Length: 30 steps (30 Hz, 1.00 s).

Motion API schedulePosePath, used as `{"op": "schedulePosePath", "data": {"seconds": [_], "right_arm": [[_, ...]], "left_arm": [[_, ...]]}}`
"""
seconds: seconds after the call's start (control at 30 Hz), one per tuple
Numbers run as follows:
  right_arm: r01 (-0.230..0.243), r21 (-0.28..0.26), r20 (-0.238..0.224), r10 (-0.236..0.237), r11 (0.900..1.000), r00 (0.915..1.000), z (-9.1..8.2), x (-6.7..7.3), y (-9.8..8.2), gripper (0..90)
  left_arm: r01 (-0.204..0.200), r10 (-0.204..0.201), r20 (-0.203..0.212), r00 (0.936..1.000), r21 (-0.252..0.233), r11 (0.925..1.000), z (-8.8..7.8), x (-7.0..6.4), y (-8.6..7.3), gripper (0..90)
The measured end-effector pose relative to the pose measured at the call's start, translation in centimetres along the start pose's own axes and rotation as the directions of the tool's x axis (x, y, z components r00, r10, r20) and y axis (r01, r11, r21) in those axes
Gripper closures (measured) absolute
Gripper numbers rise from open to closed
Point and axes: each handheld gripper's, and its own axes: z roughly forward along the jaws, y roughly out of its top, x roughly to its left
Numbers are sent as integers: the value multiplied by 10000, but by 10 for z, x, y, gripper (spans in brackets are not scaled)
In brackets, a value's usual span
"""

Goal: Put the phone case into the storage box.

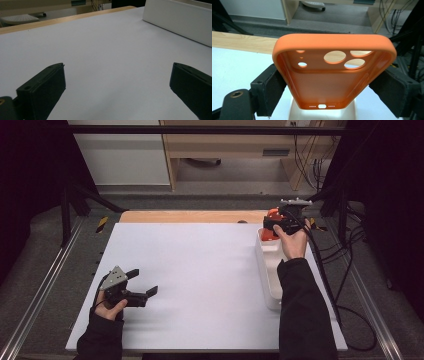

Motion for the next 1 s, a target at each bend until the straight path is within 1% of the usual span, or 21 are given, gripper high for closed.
{"op": "schedulePosePath", "data": {"seconds": [0.2, 0.3, 0.43, 0.57, 0.63, 0.7, 0.83, 0.9, 1.0], "right_arm": [[-105, 159, 58, 104, 9998, 9999, 9, 1, -4, 155], [-74, 218, 100, 72, 9997, 9999, 13, 1, -6, 155], [-129, 337, 31, 128, 9993, 9999, 20, 0, -10, 155], [-310, 491, 131, 303, 9983, 9995, 28, 0, -14, 156], [-231, 572, 203, 220, 9981, 9996, 31, -1, -17, 156], [-289, 650, 241, 273, 9975, 9993, 33, -1, -18, 155], [-259, 730, 328, 235, 9970, 9992, 37, -2, -22, 155], [-381, 753, 310, 359, 9964, 9989, 39, -2, -23, 156], [-276, 822, 364, 247, 9962, 9990, 41, -1, -25, 155]], "left_arm": [[-44, 44, 56, 10000, -3, 10000, 1, -1, 0, 0], [-69, 69, 51, 10000, 24, 10000, 1, -1, 0, 0], [-78, 77, 55, 10000, 40, 10000, 2, -1, 0, 0], [-108, 107, 40, 9999, 66, 9999, 2, -1, 0, 0], [-100, 100, 35, 9999, 59, 9999, 2, -1, 0, 0], [-98, 98, 38, 9999, 64, 9999, 2, -1, 0, 0], [-101, 101, 29, 9999, 74, 9999, 2, -1, 0, 0], [-107, 106, 33, 9999, 81, 9999, 2, -1, 0, 0], [-129, 129, 37, 9999, 129, 9998, 2, -1, 0, 0]]}}
